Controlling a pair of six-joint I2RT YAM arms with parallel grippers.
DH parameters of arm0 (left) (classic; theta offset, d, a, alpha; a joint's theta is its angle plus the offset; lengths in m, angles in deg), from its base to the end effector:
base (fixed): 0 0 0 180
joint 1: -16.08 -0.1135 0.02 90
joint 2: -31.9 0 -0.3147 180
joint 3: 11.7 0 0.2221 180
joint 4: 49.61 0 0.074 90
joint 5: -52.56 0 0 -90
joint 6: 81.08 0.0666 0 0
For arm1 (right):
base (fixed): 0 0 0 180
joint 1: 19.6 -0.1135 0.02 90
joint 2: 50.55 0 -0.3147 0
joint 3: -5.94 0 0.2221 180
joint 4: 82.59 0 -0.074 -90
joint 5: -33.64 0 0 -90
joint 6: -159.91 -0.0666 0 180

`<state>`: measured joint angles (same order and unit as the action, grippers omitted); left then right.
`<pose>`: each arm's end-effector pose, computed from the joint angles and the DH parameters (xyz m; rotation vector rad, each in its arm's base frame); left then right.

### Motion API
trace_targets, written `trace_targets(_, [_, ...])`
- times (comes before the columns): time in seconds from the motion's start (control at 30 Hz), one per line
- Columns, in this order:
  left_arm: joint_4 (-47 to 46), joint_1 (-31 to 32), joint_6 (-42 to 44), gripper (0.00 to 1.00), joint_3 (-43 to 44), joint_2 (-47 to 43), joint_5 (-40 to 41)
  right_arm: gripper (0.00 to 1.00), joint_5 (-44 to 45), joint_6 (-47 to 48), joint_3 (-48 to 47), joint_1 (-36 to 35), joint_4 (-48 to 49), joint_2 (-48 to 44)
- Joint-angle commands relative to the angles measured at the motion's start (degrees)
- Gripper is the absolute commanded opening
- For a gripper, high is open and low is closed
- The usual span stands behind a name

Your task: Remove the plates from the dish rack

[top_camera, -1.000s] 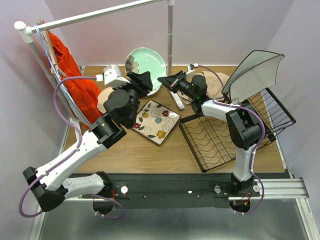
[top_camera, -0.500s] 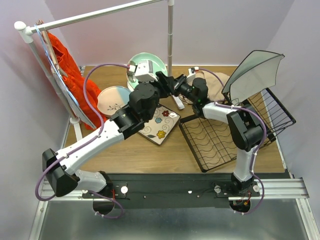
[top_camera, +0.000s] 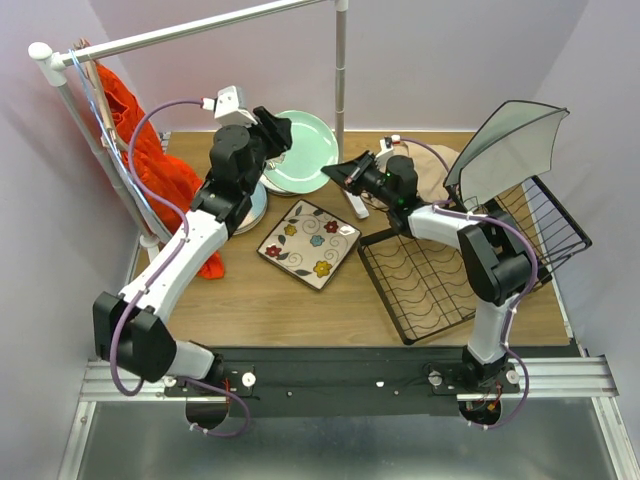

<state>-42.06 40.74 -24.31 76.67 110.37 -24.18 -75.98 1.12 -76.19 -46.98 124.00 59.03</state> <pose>0.2923 -0.1174 0.4657 -0.3036 1.5344 -0.6251 0.3975 0.2311 0.3056 0.3495 1.7918 1.5271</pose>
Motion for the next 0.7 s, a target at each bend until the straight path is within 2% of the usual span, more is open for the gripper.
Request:
trace_targets(0.0, [-1.2,-4.71,0.19,0.57,0.15,3.17,-5.52,0.01,1.42,0.15,-4.03,0.57,6.26,0.37])
trace_targets(0.23, [-2.16,-10.6,-0.52,0.57,0.86,7.39,-10.96,0.01,0.02,2.0,-6.67,0.66,5.99,2.57])
trace_targets(0.5, [-7.69,-12.27,-0.26,0.62,-1.51,10.82,-24.48,0.01,2.21,-0.72,-11.15,1.27,5.73,6.43])
trace_targets(0.67, [-6.3,-14.2,2.99,0.63,-1.52,10.91,-26.8,0.01,0.72,-1.69,-13.87,1.54,5.73,8.1])
